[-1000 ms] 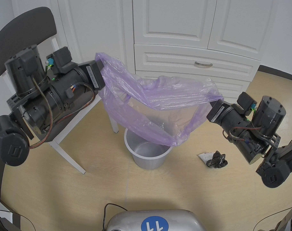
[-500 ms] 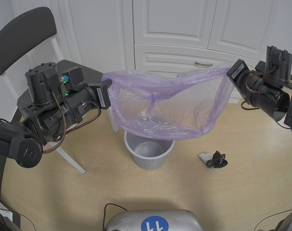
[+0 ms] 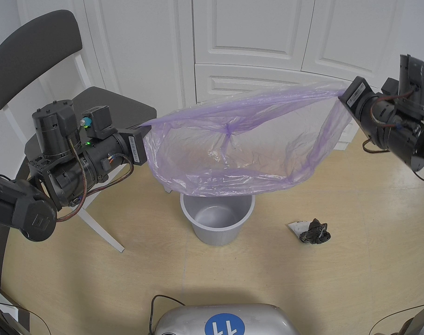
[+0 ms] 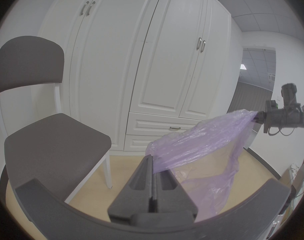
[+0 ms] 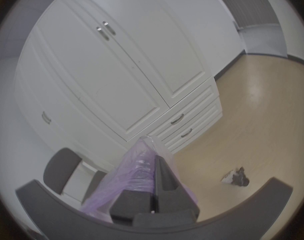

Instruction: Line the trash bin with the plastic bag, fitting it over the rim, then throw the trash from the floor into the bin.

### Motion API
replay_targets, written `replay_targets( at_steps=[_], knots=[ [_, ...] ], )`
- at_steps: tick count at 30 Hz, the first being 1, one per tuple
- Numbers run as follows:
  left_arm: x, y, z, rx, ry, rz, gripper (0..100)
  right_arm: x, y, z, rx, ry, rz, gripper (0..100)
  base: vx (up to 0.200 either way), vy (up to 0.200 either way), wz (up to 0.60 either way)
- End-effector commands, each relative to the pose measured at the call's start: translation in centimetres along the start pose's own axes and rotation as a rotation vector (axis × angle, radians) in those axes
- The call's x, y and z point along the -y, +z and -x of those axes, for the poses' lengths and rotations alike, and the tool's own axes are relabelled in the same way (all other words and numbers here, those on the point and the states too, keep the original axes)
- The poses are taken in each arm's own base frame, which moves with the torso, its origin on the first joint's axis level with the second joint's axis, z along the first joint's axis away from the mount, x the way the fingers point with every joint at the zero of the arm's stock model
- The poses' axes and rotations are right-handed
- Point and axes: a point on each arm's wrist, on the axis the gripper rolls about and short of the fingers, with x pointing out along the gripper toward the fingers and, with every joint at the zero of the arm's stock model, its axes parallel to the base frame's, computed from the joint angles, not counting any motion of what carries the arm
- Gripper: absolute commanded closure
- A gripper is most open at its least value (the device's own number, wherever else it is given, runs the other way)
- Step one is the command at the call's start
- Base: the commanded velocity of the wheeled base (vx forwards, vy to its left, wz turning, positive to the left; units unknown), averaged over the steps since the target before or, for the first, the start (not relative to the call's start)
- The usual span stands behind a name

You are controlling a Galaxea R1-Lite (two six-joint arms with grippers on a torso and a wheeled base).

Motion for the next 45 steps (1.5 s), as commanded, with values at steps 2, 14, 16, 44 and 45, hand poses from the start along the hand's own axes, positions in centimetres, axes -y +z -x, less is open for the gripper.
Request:
replay_targets(
  at_steps=[2,14,16,44,45],
  knots=[
    [-1.6,0.5,0.3,0.033,0.018,-0.004,100,3.6,-5.1,0.7,-0.055,0.014,0.269,100,0.0,0.0,0.0],
    [-3.4,1.2,0.4,0.073,0.069,-0.012,100,7.9,-9.1,2.6,-0.138,0.048,0.635,100,0.0,0.0,0.0],
    [-3.5,1.2,0.4,0.074,0.072,-0.012,100,8.0,-9.2,2.7,-0.138,0.049,0.646,100,0.0,0.0,0.0],
    [-5.5,1.4,0.5,0.08,0.137,-0.034,100,9.6,-9.2,3.6,-0.154,0.023,0.749,100,0.0,0.0,0.0],
    [-5.6,1.4,0.6,0.082,0.14,-0.034,100,9.7,-9.2,3.8,-0.154,0.024,0.758,100,0.0,0.0,0.0]
  ],
)
